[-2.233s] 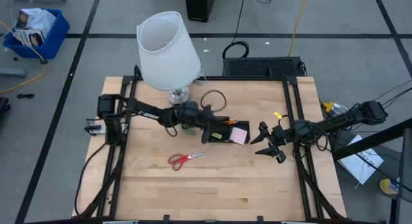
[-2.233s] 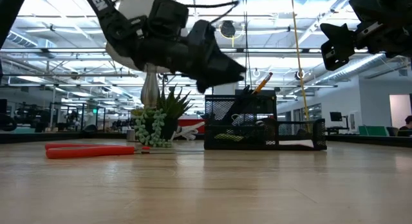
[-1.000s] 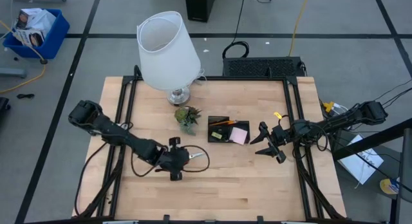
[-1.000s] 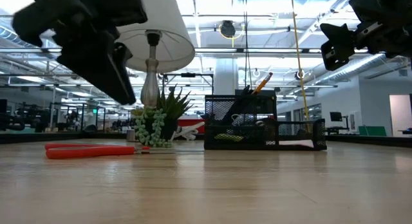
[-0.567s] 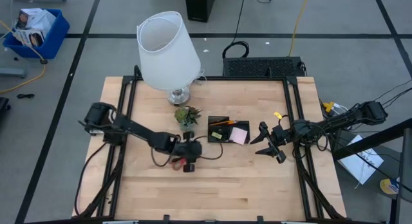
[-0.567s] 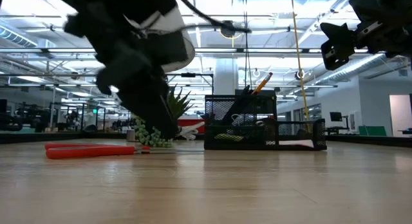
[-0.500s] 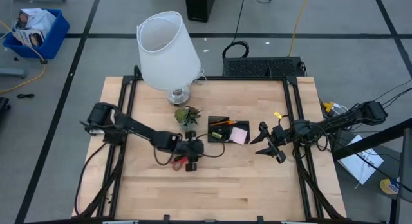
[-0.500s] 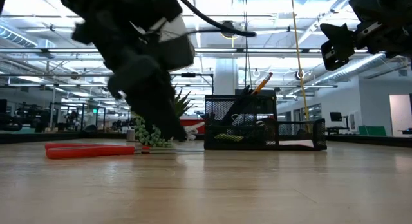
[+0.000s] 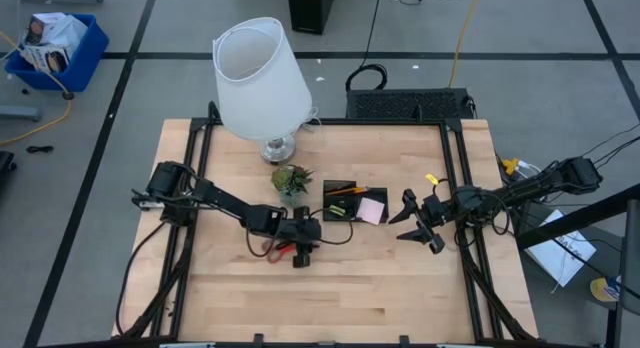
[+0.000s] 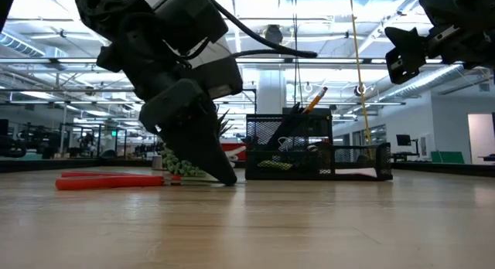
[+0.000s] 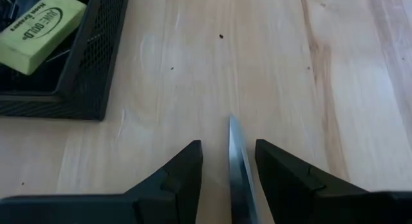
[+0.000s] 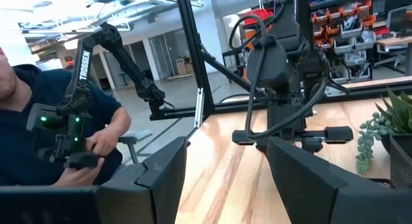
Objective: Pick and place office supplies into organizer
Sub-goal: Put the red scissors into the desk organizer
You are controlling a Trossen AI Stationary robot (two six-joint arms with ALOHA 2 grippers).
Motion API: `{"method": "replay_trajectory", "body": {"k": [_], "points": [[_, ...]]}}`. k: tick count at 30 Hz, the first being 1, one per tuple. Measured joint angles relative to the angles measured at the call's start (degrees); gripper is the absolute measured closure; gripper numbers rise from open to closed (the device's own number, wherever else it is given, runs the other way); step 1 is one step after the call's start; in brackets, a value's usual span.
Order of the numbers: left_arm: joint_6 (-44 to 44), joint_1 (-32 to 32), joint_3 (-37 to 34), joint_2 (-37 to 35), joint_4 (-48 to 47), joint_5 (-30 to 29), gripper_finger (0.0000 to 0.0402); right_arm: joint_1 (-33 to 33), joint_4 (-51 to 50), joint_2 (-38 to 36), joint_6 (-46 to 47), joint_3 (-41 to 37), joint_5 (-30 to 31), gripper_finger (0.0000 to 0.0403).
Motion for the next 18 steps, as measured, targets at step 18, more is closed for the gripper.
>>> {"method": "replay_trajectory", "body": {"k": [18], "points": [[-0.3,-1.6,-0.2,-0.5,0.3,-1.0,0.0325,0.0,0.0,0.0,0.0,0.0,0.0,0.0191]]}}
